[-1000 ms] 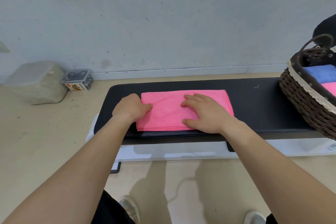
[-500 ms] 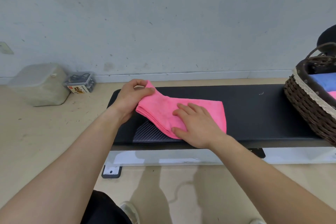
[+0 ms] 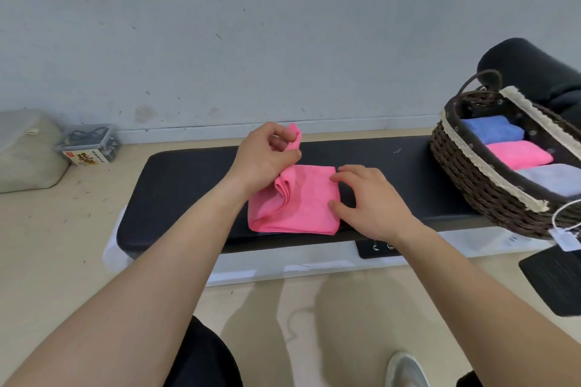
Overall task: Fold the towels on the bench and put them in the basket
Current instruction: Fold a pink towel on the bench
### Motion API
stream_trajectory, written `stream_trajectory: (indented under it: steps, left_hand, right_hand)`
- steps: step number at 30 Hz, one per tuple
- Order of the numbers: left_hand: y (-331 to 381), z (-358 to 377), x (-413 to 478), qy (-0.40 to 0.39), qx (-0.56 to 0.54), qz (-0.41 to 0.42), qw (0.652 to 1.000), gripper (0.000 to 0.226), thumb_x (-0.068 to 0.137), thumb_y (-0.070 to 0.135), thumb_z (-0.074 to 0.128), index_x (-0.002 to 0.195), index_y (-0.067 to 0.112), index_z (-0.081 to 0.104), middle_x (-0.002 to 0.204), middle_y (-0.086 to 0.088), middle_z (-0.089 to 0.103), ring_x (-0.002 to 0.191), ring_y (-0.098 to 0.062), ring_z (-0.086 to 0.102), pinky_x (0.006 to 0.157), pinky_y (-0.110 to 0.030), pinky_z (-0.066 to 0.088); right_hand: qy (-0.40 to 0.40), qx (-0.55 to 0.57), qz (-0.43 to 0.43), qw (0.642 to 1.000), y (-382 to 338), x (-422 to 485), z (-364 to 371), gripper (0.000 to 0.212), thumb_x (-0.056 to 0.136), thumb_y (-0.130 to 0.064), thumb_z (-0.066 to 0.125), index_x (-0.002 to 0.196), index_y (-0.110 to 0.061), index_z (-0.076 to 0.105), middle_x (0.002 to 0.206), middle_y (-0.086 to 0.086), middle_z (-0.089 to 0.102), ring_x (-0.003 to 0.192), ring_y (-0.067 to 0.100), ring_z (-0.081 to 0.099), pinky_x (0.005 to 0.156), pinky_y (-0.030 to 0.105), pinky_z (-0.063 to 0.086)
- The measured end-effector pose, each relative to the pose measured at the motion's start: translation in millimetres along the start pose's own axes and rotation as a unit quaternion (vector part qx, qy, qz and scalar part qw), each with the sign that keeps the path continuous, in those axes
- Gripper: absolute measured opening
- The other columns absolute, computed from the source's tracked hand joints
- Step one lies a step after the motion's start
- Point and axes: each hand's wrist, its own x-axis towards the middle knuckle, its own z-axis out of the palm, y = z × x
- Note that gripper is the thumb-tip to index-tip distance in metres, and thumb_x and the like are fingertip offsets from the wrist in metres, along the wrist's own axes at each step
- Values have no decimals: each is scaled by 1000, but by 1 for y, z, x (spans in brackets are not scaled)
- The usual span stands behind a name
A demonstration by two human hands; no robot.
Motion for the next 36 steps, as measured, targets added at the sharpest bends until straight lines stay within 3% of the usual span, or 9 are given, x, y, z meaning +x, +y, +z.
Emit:
stream_trajectory:
  steps: [3,8,14,17,19,23,26,31,36]
  left_hand:
    - [1,23,0,-32,69,10,997,23,82,18,74,103,24,66,96,5,66,88,-6,63,74,-16,46]
    - [1,52,-3,-74,188,33,979,27,82,17,70,108,23,65,91,14,62,84,1,59,68,-11,42]
    - [4,72,-8,-125,294,50,946,30,84,24,67,113,18,63,102,4,68,98,-18,64,87,-38,52]
    - [9,67,-12,-146,198,55,968,19,90,25,64,108,19,66,92,5,73,78,-9,70,82,-32,55]
    - [11,56,-15,-129,146,74,978,12,93,19,62,102,23,69,84,7,75,68,-3,70,76,-27,54]
    - [1,26,-8,-16,283,145,948,23,92,19,57,104,29,74,102,17,72,96,-5,65,85,-30,51]
    - [-19,14,-1,-19,339,174,925,29,95,17,50,114,25,71,117,11,69,111,-13,60,91,-37,50]
    - [-43,17,0,-83,418,199,882,34,106,26,40,129,15,63,137,0,60,139,-20,43,111,-38,36]
    - [-65,14,3,-157,466,101,865,55,107,44,18,158,23,19,166,5,14,153,-18,7,122,-47,14]
  right_hand:
    - [-62,-23,10,998,7,-7,6,68,89,-58,57,149,-32,40,157,-8,33,143,26,26,116,42,29]
    - [-69,-4,17,997,12,-9,8,71,88,-63,56,151,-35,36,159,-9,30,144,25,22,117,43,27]
    - [-98,17,24,995,15,-6,2,58,88,-59,55,142,-38,48,153,-12,38,140,26,27,113,46,31]
    - [-47,74,37,995,16,-2,-2,30,88,-40,46,113,-35,64,122,-11,59,123,29,48,98,46,46]
    - [25,114,60,991,10,1,-6,33,93,-27,48,122,-26,63,126,-4,61,122,27,51,98,41,47]
    - [145,51,-6,988,-17,6,-8,41,97,-26,49,136,-16,56,139,2,55,123,24,51,100,39,44]
    - [75,-17,-71,994,-41,11,6,55,96,-32,46,147,-13,44,152,5,43,138,25,41,113,41,34]
    - [-64,-71,-32,995,-40,14,30,65,103,-38,27,159,-11,6,167,5,-1,154,18,-1,124,43,2]
    - [-100,-64,-25,993,-26,14,39,68,104,-50,15,159,-18,-8,165,-3,-19,152,11,-16,123,47,-6]
